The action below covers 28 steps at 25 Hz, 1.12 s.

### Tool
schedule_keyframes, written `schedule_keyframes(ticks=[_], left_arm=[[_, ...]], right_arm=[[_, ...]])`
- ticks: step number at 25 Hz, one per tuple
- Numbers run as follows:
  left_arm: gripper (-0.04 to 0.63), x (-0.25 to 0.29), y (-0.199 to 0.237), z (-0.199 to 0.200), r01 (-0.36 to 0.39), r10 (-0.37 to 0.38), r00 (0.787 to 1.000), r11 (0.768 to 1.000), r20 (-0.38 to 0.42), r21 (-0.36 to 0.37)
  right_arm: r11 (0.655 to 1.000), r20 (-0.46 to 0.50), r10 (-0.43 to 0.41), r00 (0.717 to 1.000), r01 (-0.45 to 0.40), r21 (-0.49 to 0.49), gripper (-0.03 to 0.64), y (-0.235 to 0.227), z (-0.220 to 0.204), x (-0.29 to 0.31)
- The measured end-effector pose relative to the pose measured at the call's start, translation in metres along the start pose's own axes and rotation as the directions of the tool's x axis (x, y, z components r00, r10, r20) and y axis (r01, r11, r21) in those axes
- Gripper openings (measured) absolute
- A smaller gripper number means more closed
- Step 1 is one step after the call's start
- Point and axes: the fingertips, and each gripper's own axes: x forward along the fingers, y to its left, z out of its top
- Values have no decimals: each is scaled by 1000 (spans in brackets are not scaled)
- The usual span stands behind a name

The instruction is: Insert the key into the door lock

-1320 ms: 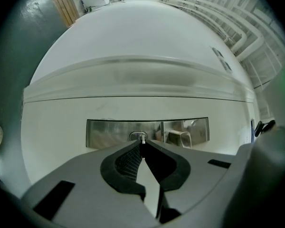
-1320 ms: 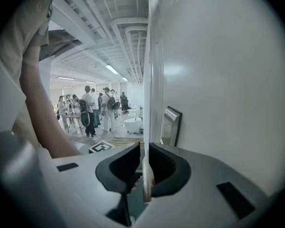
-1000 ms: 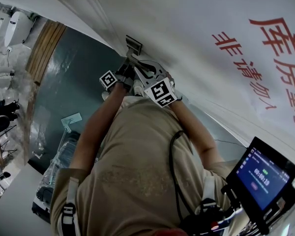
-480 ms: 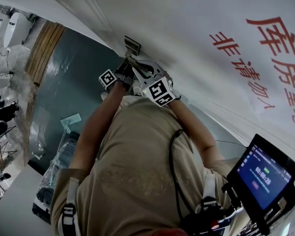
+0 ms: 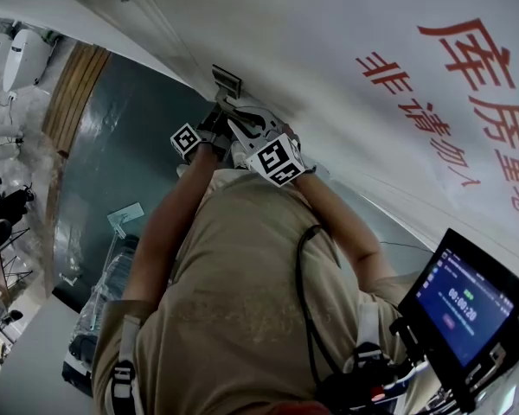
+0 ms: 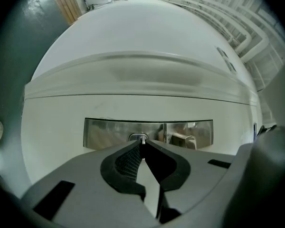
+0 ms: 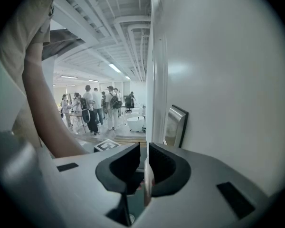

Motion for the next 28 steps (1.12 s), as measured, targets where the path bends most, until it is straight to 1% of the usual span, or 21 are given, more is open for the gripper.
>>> schedule_keyframes(ticks=[1,2,3,6,8,9,10,13,14,15,16,19,20,21,22,24,26,28], left_arm=[[34,0,1,0,0,0,1000,1000,1,-7],[34,0,1,0,-3,3,1000,1000,-4,2],[34,1,1,0,-11,11,1000,1000,-13,26],[35,3,1,0,-36,42,998,991,-50,128],[35,4,0,-1,-45,54,997,987,-52,153],[35,5,0,-1,-49,57,997,987,-46,150],[35,5,0,-1,-48,53,998,990,-39,131],[34,5,1,0,-27,28,999,999,-17,27],[34,5,2,0,-27,27,999,1000,-19,6],[34,6,3,1,-28,28,999,1000,-28,4],[35,7,3,1,-30,31,999,999,-43,23],[38,11,0,3,-41,53,995,990,-89,133],[50,11,0,5,-46,61,994,986,-90,159],[96,9,1,7,-52,68,994,983,-85,175],[144,5,2,9,-61,76,994,981,-74,186],[183,-11,6,15,-86,97,994,974,-45,209],[184,-36,7,26,-116,121,993,960,-4,255],[184,-62,0,42,-146,136,989,937,55,317]], right_arm=[[1000,-1,1,1000,-1,0,61,1,0,0],[1000,-3,2,1000,-2,0,61,2,0,1],[1000,-4,3,1000,-3,1,61,3,-1,2],[1000,-9,11,1000,-11,1,61,7,-1,4],[1000,-10,17,1000,-17,-4,61,11,-1,5],[1000,-10,20,1000,-20,-6,61,12,-1,6],[1000,-11,21,1000,-21,-7,61,14,-1,6],[1000,-14,23,1000,-23,-7,61,17,-3,7],[1000,-15,23,1000,-23,-6,61,18,-3,7],[1000,-16,23,1000,-23,-5,61,19,-3,8],[1000,-17,24,1000,-24,-3,61,21,-2,9],[1000,-17,26,1000,-26,5,61,25,1,10],[1000,-14,26,1000,-26,4,61,25,1,10],[1000,-10,27,1000,-27,0,61,25,0,10],[1000,-7,27,1000,-27,-2,61,25,0,10],[999,-1,33,999,-33,-3,61,25,1,10],[999,7,40,999,-39,-17,61,27,4,12],[998,13,52,999,-51,-29,61,29,7,15]])
